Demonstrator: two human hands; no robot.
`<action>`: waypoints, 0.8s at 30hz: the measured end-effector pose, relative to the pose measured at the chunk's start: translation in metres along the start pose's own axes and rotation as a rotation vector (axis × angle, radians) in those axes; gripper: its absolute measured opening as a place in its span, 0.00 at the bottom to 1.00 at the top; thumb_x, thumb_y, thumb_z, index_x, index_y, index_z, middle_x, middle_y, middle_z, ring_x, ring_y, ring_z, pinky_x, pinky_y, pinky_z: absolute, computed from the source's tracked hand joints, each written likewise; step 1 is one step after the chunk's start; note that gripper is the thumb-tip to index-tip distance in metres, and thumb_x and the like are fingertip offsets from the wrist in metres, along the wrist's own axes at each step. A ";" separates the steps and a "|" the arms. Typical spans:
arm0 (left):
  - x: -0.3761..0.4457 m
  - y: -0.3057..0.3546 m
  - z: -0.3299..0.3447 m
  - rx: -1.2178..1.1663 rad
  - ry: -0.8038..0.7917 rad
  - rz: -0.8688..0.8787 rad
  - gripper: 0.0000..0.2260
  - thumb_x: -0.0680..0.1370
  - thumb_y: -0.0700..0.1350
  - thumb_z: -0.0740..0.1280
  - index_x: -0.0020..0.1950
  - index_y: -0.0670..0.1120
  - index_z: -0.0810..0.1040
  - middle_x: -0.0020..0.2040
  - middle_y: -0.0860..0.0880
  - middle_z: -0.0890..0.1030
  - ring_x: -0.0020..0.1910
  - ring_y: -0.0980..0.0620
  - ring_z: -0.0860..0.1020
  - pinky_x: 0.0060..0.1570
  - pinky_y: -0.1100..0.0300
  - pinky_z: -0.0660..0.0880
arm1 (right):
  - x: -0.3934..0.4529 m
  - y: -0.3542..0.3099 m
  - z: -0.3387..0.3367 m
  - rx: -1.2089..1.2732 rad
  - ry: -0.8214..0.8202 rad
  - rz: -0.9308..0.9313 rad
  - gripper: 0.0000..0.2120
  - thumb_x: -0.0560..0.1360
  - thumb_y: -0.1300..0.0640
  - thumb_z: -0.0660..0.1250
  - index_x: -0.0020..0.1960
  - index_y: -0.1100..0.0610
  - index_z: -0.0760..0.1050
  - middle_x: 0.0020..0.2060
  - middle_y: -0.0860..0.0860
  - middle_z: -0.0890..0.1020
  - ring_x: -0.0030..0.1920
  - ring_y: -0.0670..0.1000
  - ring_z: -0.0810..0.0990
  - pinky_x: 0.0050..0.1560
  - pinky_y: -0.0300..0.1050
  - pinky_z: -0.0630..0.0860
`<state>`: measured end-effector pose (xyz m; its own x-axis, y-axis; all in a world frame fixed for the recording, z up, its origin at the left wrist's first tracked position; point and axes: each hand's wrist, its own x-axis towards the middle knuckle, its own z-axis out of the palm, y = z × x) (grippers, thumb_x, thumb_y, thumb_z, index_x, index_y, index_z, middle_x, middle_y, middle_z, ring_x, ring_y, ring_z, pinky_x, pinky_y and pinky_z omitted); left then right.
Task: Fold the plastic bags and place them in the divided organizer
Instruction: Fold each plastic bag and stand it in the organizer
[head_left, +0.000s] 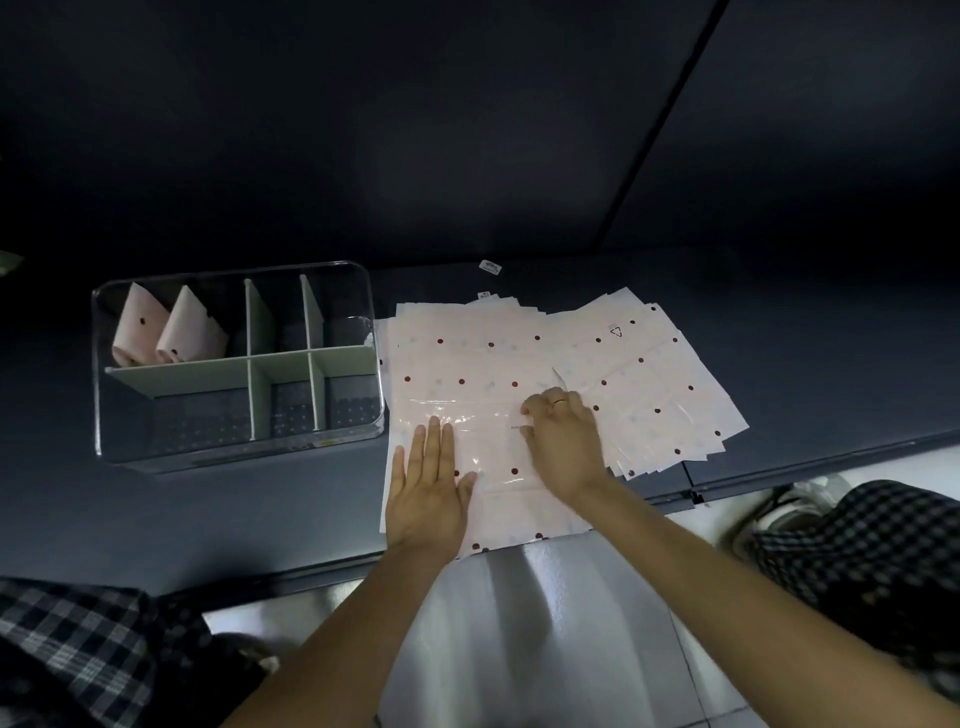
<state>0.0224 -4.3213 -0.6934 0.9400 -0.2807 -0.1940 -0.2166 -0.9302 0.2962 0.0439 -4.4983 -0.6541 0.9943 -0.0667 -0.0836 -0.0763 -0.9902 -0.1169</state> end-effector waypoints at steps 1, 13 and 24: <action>0.000 0.001 0.000 0.013 0.004 -0.007 0.27 0.82 0.56 0.41 0.71 0.47 0.28 0.72 0.52 0.30 0.74 0.52 0.33 0.71 0.54 0.31 | -0.006 -0.011 0.004 0.105 0.069 -0.029 0.15 0.79 0.57 0.59 0.64 0.59 0.71 0.62 0.55 0.73 0.64 0.56 0.69 0.64 0.46 0.64; -0.001 0.003 0.000 0.096 -0.017 -0.011 0.27 0.82 0.56 0.40 0.71 0.46 0.27 0.72 0.48 0.28 0.74 0.49 0.32 0.72 0.52 0.32 | -0.044 -0.026 0.040 0.295 -0.142 -0.062 0.26 0.83 0.51 0.45 0.76 0.57 0.38 0.72 0.46 0.36 0.75 0.45 0.36 0.73 0.40 0.32; 0.001 -0.002 -0.003 0.083 -0.061 0.029 0.27 0.82 0.57 0.40 0.71 0.46 0.28 0.73 0.48 0.28 0.73 0.49 0.30 0.72 0.52 0.32 | -0.041 0.016 0.026 0.227 -0.065 0.070 0.23 0.82 0.53 0.53 0.75 0.57 0.57 0.75 0.51 0.58 0.75 0.49 0.56 0.75 0.41 0.46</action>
<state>0.0249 -4.3188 -0.6920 0.9158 -0.3193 -0.2436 -0.2671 -0.9372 0.2244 0.0004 -4.5079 -0.6780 0.9796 -0.1195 -0.1617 -0.1675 -0.9299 -0.3275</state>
